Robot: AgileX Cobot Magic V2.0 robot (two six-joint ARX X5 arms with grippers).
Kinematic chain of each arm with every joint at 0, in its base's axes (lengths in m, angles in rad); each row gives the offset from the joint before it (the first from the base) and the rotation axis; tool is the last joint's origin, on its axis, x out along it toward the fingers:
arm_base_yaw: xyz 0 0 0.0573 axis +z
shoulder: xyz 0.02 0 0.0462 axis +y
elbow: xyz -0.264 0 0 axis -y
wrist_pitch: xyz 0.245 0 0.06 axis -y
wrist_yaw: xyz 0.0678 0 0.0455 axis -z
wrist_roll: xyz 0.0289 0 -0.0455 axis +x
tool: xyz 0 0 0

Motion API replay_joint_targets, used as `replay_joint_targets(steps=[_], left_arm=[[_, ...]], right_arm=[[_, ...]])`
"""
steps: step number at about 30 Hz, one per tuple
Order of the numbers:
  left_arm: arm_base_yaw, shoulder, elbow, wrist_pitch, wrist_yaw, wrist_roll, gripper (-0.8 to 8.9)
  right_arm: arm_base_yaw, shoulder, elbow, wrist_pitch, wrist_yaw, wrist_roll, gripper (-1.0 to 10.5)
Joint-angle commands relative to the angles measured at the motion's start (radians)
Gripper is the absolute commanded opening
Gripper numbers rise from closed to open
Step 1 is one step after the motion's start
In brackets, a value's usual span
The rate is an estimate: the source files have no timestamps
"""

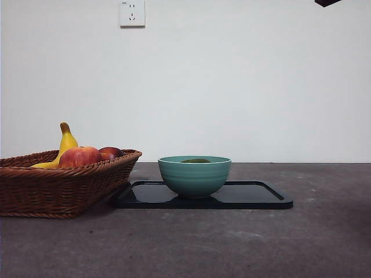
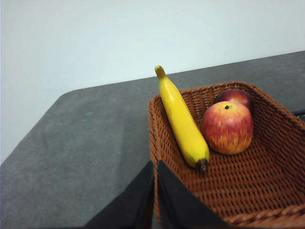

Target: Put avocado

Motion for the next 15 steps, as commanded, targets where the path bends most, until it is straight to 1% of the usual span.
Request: replay_joint_targets(steps=[1,5,7,11,15], left_arm=[[0.002,-0.003,-0.021,-0.016,-0.003,0.000,0.10],[0.002,-0.003,-0.021,-0.074,-0.003,-0.004,0.09],[0.002,-0.003,-0.021,-0.112,-0.003,-0.023,0.10],[0.002,-0.003,-0.021,-0.110,-0.003,-0.066,0.10],[0.002,-0.002,-0.021,-0.110,-0.003,-0.068,0.10]], right_arm=[[0.008,0.006,0.010,0.010,-0.001,0.009,0.1],[0.008,0.006,0.010,0.010,-0.001,0.009,0.1],[0.008,0.006,0.010,0.010,-0.001,0.009,0.1],[0.008,0.006,0.010,0.010,-0.001,0.009,0.1],[0.008,0.006,0.010,0.010,-0.001,0.009,0.1]])
